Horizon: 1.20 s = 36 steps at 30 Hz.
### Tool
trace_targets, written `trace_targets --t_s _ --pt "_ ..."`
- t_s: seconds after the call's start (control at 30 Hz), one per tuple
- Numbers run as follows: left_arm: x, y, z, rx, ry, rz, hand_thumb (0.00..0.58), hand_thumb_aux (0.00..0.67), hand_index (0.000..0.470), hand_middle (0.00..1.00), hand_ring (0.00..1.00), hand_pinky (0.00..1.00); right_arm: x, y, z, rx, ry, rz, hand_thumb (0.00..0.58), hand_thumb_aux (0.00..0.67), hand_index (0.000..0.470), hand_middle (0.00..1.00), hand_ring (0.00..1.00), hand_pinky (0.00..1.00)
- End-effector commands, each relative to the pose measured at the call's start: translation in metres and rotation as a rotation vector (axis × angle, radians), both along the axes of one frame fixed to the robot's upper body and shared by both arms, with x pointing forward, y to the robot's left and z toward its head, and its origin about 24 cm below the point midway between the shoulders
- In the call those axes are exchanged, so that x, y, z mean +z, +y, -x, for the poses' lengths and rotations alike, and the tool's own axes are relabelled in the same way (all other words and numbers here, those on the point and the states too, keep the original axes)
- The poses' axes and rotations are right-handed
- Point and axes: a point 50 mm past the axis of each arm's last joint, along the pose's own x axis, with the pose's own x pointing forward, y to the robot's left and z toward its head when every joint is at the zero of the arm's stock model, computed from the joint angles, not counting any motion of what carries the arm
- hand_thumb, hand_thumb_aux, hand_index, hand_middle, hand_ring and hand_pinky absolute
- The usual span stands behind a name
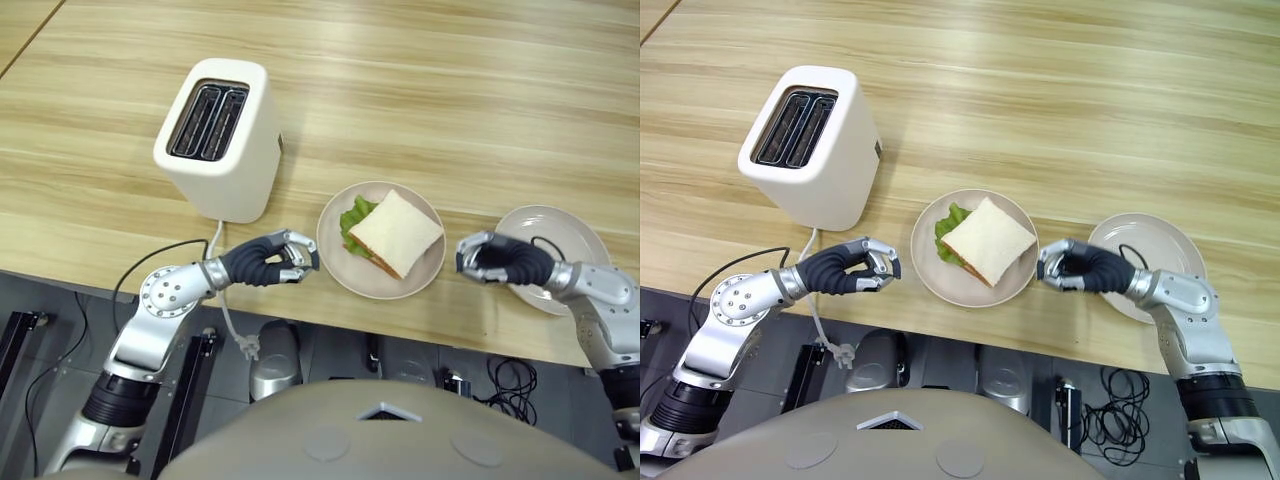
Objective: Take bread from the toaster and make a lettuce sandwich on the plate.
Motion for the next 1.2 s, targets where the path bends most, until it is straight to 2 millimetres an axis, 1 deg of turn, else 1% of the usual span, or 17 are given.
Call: trace_targets --t_s 0.03,0.13,0.23,0.33,0.53,0.67,0.77,0.9,1.0,1.2 --pt "-0.022 0.000 0.003 -0.054 -0.050 -0.204 0.580 0.670 0.460 1.00 1.00 1.00 -0.013 0.003 0.009 0.102 0.041 0.152 0.580 0.670 0.460 1.00 1.00 1.00" --pt "-0.033 -0.003 0.003 -0.095 -0.102 -0.308 0.580 0.670 0.460 1.00 1.00 1.00 -0.021 0.003 0.011 0.127 0.019 0.251 0.580 0.670 0.460 1.00 1.00 1.00" --pt "-0.042 -0.010 0.002 -0.113 -0.141 -0.344 0.580 0.670 0.460 1.00 1.00 1.00 -0.025 0.006 0.007 0.127 -0.031 0.325 0.580 0.670 0.460 1.00 1.00 1.00" --pt "-0.054 -0.018 0.004 -0.165 -0.171 -0.408 0.580 0.670 0.460 1.00 1.00 1.00 -0.031 0.011 0.006 0.164 -0.059 0.404 0.580 0.670 0.460 1.00 1.00 1.00" --pt "-0.064 -0.032 0.003 -0.225 -0.198 -0.423 0.580 0.670 0.460 1.00 1.00 1.00 -0.042 0.017 0.009 0.222 -0.080 0.501 0.580 0.670 0.460 1.00 1.00 1.00" --pt "-0.062 -0.045 -0.015 -0.210 -0.275 -0.409 0.580 0.670 0.460 1.00 1.00 1.00 -0.045 0.035 -0.003 0.205 -0.178 0.494 0.580 0.670 0.460 1.00 1.00 1.00" --pt "-0.057 -0.049 -0.037 -0.169 -0.343 -0.408 0.580 0.670 0.460 1.00 1.00 1.00 -0.048 0.041 -0.015 0.177 -0.240 0.511 0.580 0.670 0.460 1.00 1.00 1.00" --pt "-0.053 -0.053 -0.066 -0.125 -0.426 -0.431 0.580 0.670 0.460 1.00 1.00 1.00 -0.045 0.046 -0.035 0.120 -0.319 0.517 0.580 0.670 0.460 1.00 1.00 1.00" --pt "-0.052 -0.055 -0.085 -0.106 -0.465 -0.462 0.580 0.670 0.460 1.00 1.00 1.00 -0.044 0.046 -0.049 0.100 -0.345 0.550 0.580 0.670 0.460 1.00 1.00 1.00" --pt "-0.052 -0.067 -0.112 -0.102 -0.498 -0.499 0.580 0.670 0.460 1.00 1.00 1.00 -0.043 0.038 -0.081 0.083 -0.378 0.656 0.580 0.670 0.460 1.00 1.00 1.00"
